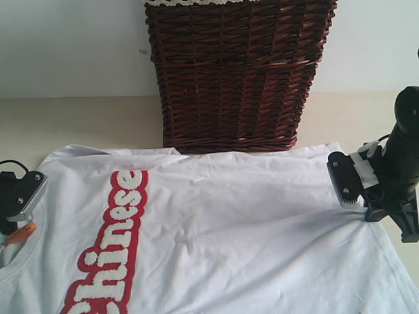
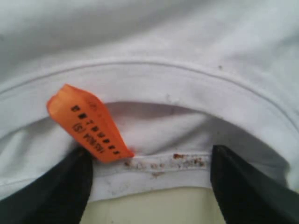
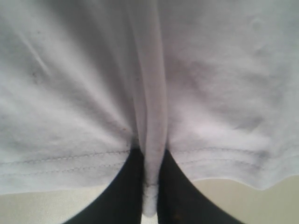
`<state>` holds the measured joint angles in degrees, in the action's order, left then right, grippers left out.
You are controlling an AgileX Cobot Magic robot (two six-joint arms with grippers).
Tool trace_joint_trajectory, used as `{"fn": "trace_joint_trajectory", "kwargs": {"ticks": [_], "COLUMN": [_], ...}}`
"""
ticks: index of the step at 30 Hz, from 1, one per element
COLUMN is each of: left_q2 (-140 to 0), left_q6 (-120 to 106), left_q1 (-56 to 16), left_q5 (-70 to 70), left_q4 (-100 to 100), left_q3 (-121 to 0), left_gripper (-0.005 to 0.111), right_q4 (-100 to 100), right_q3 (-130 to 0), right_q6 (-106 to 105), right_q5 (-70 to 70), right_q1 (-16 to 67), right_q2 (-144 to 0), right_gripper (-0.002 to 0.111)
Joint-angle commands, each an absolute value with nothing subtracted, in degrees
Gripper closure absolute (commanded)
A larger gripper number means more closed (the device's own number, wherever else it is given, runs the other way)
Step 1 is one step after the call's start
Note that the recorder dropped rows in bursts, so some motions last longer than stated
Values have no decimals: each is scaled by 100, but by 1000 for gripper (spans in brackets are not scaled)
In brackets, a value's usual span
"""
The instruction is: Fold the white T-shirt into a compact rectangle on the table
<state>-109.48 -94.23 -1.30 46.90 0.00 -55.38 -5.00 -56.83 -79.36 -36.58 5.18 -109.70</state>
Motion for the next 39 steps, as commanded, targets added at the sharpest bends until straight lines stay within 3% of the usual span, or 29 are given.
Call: {"fn": "trace_joint_trajectory", "kwargs": {"ticks": [1,15,17,21,31,39], "left_q2": [-11223,-11223,-11247,-11257,-11197,-9959], "left_q6": [-9432,-9421,-9421,-9744,-9319,-8555], "left_q1": [-118,-118,-118,-118,-118,-106], "left_q5": [4384,4267,4123,4069,3934,4033], "left_q4": [-62,-62,-62,-62,-96,-424], "left_q3": [-5456,-5456,-5456,-5456,-5479,-5867], "left_gripper": [37,37,41,107,107,107], "right_q4": [-451,-440,-440,-462,-475,-353], "right_q3": [-5694,-5694,-5694,-5694,-5694,-5694], "right_q6": [-7931,-7931,-7931,-7931,-7931,-7722], "right_q5": [-3561,-3545,-3545,-3547,-3547,-3458], "right_q1": [498,498,498,498,498,486], "right_q2": [-11009,-11009,-11009,-11009,-10922,-9920], "right_gripper": [108,108,108,108,108,108]}}
